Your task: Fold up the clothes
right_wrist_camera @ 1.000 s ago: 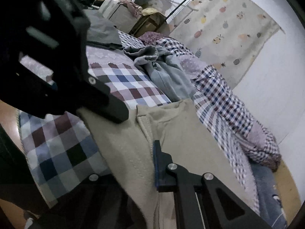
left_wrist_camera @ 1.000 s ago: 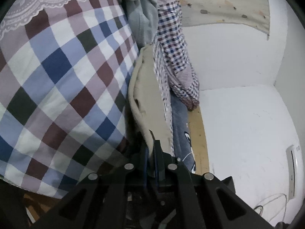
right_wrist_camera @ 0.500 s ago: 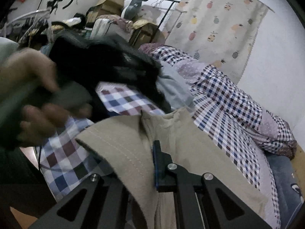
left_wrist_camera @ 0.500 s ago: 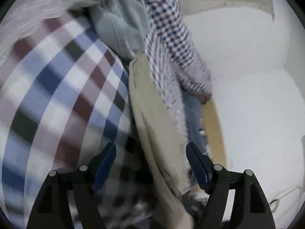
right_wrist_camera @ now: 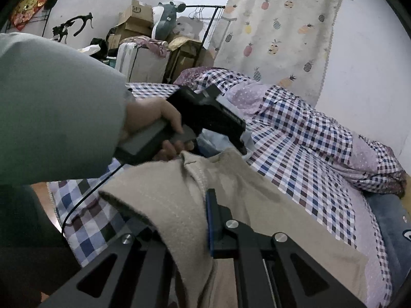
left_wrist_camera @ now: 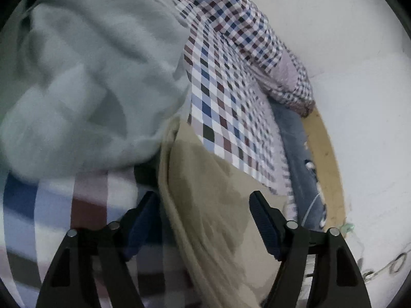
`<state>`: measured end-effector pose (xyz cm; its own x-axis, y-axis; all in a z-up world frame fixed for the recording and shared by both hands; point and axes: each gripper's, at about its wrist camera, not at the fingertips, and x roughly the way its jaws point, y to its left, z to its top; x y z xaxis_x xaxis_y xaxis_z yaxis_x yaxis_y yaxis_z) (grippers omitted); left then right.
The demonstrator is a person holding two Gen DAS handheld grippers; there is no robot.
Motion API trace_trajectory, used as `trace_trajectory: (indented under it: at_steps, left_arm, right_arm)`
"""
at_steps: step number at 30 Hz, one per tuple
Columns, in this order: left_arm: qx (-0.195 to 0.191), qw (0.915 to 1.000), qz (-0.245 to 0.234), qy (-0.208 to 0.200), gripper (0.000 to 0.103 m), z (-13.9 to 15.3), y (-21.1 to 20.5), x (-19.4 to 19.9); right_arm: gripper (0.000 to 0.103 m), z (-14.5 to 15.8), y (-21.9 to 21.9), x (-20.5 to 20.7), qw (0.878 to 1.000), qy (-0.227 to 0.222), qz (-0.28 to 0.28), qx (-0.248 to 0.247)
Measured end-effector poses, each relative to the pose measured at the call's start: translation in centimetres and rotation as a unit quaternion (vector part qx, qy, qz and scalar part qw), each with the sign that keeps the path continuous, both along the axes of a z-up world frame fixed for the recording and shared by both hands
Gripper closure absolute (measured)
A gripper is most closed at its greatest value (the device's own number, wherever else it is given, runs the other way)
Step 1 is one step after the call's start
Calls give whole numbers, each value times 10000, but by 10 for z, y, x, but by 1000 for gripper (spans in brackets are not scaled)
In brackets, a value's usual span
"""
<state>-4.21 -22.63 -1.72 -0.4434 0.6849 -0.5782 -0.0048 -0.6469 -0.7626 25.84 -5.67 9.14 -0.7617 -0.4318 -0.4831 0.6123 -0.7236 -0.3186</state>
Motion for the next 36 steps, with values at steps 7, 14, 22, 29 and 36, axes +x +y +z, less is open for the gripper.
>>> trace_trajectory:
  at_steps: [7, 14, 22, 29, 36]
  left_arm:
    - [-406, 9986, -228, -237, 94, -8, 8, -6]
    - [-157, 9992, -9, 359, 97, 55, -17, 30]
    - [-710, 9931, 95, 931, 97, 146, -25, 66]
    - [-1005, 9934, 135, 527, 97, 142, 18, 67]
    - [-924, 9933, -233, 657, 97, 169, 101, 62]
  right_arm:
    - [99, 2, 3, 9, 9999, -135, -43, -66]
    - [100, 9, -5, 21, 9976, -563, 114, -382]
    - [100, 40, -21, 46, 9880, -742, 244, -1335]
    - [100, 30, 29, 34, 9690, -1351, -173, -2063]
    - [100, 35, 115, 33, 9529, -1398, -863, -2551]
